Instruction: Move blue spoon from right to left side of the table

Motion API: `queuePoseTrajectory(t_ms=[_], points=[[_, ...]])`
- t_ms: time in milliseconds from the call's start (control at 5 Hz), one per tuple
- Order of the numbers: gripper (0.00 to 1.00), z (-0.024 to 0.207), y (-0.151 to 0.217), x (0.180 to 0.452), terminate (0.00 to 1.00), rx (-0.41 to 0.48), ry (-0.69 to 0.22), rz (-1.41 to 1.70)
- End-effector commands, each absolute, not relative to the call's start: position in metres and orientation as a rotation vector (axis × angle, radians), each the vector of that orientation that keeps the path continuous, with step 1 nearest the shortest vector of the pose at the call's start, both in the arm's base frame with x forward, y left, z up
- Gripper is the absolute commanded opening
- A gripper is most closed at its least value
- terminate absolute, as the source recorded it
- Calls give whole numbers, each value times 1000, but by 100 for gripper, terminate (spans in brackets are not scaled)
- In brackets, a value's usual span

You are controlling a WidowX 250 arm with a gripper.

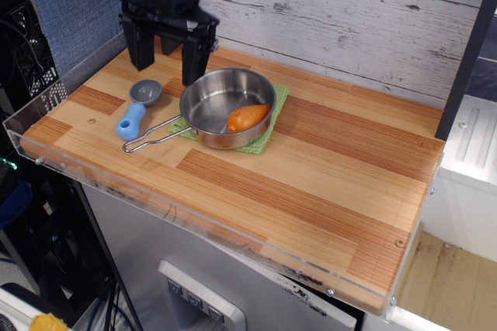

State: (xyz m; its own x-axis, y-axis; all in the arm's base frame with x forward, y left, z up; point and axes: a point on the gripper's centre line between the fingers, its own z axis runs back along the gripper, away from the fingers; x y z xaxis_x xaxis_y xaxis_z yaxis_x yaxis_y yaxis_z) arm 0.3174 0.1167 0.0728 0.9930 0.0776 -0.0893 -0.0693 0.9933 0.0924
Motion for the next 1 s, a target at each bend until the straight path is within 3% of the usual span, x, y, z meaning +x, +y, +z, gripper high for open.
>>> queuePoseTrajectory(t_ms=[0,400,800], points=[[100,72,146,309,0,100,56,56],[100,55,170,293,0,87,56,17],[100,5,167,294,0,39,148,17]])
